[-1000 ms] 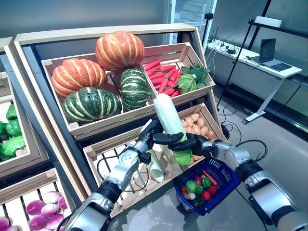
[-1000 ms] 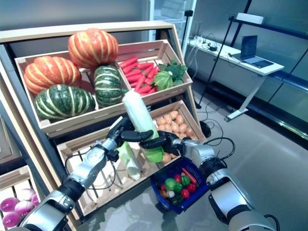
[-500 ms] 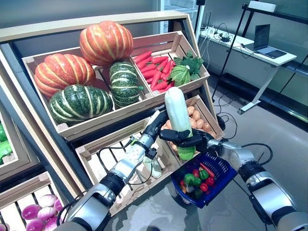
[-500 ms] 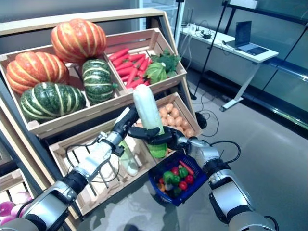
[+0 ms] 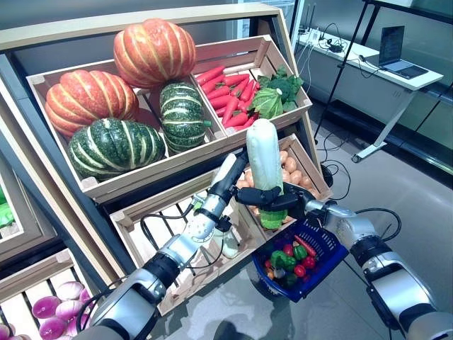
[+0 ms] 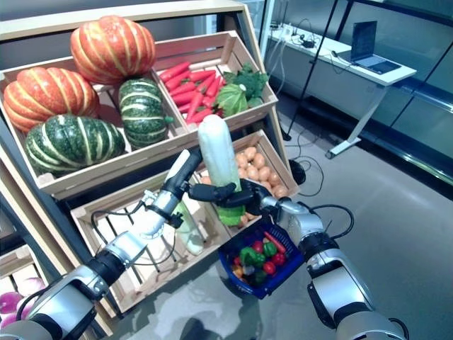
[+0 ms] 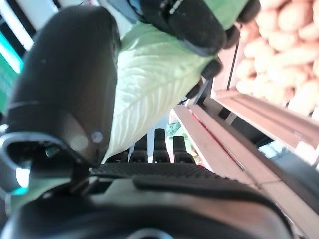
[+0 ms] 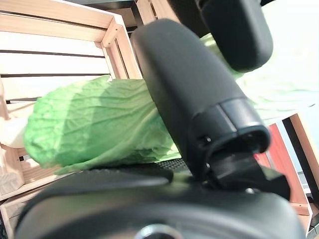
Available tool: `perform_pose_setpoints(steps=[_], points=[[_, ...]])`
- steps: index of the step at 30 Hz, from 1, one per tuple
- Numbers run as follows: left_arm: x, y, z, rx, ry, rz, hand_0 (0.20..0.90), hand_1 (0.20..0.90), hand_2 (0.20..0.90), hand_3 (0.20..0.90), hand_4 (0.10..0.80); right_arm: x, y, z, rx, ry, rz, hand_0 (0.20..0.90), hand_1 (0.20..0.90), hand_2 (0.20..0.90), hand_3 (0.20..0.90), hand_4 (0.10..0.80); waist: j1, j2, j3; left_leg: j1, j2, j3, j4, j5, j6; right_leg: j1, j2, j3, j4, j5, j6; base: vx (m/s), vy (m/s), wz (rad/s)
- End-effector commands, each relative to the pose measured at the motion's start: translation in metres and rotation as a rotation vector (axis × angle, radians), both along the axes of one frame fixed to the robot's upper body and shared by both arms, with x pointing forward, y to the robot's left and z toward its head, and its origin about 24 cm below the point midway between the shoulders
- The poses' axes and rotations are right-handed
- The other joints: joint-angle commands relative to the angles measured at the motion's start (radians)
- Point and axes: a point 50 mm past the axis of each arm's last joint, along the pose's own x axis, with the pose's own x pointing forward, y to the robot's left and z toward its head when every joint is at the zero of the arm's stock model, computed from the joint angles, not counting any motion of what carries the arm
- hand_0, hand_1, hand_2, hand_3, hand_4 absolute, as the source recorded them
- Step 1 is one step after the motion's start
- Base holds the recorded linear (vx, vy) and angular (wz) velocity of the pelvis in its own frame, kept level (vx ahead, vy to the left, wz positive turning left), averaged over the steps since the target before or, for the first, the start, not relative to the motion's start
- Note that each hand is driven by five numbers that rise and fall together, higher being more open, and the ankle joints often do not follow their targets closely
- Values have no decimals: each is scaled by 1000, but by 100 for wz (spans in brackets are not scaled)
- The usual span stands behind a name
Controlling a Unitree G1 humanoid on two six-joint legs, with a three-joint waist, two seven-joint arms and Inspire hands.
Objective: Put vegetables into the basket
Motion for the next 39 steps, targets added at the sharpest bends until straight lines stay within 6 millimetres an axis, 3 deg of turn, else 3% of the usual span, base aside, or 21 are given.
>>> perform_pose_setpoints(steps=[1, 4, 8, 10, 15, 19, 25, 29, 33, 35, 38, 39], points=[[29, 145, 42, -183, 79, 440, 900, 900, 900, 900, 800, -24, -142, 2, -159, 115, -495, 300, 300, 300, 300, 400, 37, 5, -72, -11, -25, -47, 22, -28, 25, -4, 31, -13, 31, 27, -66, 0, 0, 0], [24, 121, 1, -520, 345, 269, 900, 900, 900, 900, 800, -22, -143, 3, -152, 96, -526, 300, 300, 300, 300, 400, 34, 5, -72, -5, -23, -45, 22, -30, 27, -3, 31, -15, 35, 26, -65, 0, 0, 0], [13, 95, -23, -742, 543, -7, 900, 900, 900, 900, 800, -17, -143, 13, -174, 17, -544, 300, 300, 300, 300, 400, 30, 8, -67, -8, -22, -42, 23, -30, 31, -13, 29, -12, 42, 29, -64, 0, 0, 0], [9, 90, -27, -765, 565, -85, 900, 900, 900, 900, 800, -16, -142, 16, -174, -17, -554, 300, 300, 300, 300, 400, 29, 9, -65, -5, -21, -37, 23, -31, 33, -14, 28, -10, 44, 30, -64, 0, 0, 0], [-3, 92, -34, -923, 670, -302, 900, 900, 900, 900, 800, -12, -140, 24, -148, -117, -584, 300, 300, 300, 300, 400, 26, 10, -70, 8, -20, -20, 21, -36, 37, -7, 27, -7, 47, 28, -63, 10, 6, -8], [-13, 93, -47, -988, 739, -363, 900, 900, 900, 900, 800, -13, -135, 21, -160, -149, -578, 300, 300, 300, 300, 400, 19, 12, -76, 17, -19, -12, 19, -42, 38, -3, 25, -1, 45, 28, -60, 16, 11, -14], [-19, 120, -52, -922, 675, -250, 900, 900, 900, 900, 800, -18, -139, 19, -203, -137, -575, 300, 300, 300, 300, 400, 17, 10, -85, 23, -17, -1, 18, -43, 35, 2, 22, 2, 40, 27, -56, 16, 7, -12], [-11, 134, -37, -755, 508, -93, 900, 900, 900, 900, 800, -26, -142, 3, -156, -28, -593, 300, 300, 300, 300, 400, 20, 13, -80, 18, -19, 0, 23, -43, 38, -7, 21, 7, 52, 20, -56, 7, -3, -3], [2, 131, -11, -644, 368, -31, 900, 900, 900, 900, 800, -31, -142, -13, -80, 63, -675, 300, 300, 300, 300, 400, 30, 25, -44, -33, -17, -3, 96, -63, 45, -55, 23, 12, 120, -10, -68, -94, -30, 0], [12, 129, 13, -564, 246, 10, 900, 900, 900, 900, 800, -29, -143, -15, -8, 81, -744, 300, 300, 300, 300, 400, 37, 34, -3, -98, -5, -11, 173, -83, 48, -117, 20, 16, 199, -39, -81, -290, -52, -2], [29, 122, 79, -446, -55, 72, 900, 900, 900, 900, 800, -19, -144, -3, 157, 63, -868, 300, 300, 300, 300, 400, 44, 48, 121, -252, 15, -49, 347, -117, 41, -247, 3, 29, 366, -82, -102, -394, -66, 4], [31, 120, 89, -437, -93, 81, 900, 900, 900, 900, 800, -17, -144, 0, 184, 60, -885, 300, 300, 300, 300, 400, 44, 49, 138, -285, 19, -56, 388, -128, 39, -274, -2, 31, 399, -92, -106, -289, -56, 15]])
